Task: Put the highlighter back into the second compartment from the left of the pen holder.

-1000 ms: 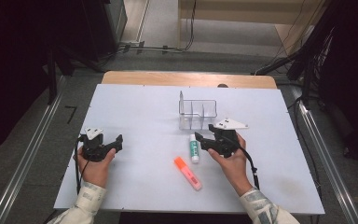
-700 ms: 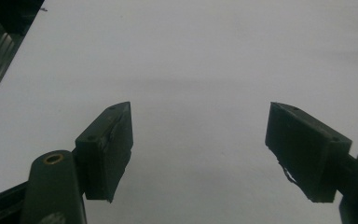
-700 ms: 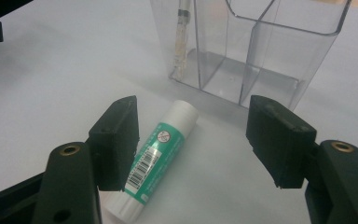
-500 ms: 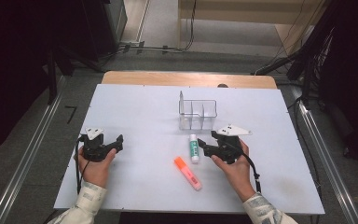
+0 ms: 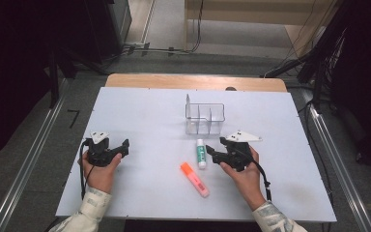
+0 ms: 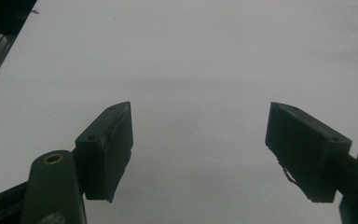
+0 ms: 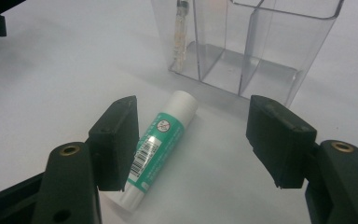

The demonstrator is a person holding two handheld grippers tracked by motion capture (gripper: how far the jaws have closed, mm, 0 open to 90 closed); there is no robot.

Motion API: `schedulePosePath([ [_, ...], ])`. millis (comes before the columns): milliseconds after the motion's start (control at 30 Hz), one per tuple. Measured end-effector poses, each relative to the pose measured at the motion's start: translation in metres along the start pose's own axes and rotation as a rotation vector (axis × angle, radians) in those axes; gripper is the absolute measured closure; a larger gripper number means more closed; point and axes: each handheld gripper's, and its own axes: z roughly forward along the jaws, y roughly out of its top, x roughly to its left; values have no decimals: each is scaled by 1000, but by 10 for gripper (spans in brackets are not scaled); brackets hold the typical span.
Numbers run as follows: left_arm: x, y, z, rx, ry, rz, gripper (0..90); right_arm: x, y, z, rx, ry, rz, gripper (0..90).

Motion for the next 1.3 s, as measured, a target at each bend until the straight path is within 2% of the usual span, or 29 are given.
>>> schedulePosePath([
  [767, 2, -1, -1, -6, 5, -8, 235, 12, -10, -3, 31, 26, -20, 324],
  [1300, 1, -1, -1, -4, 6, -4, 235, 36, -14, 1, 55, 72, -67, 324],
])
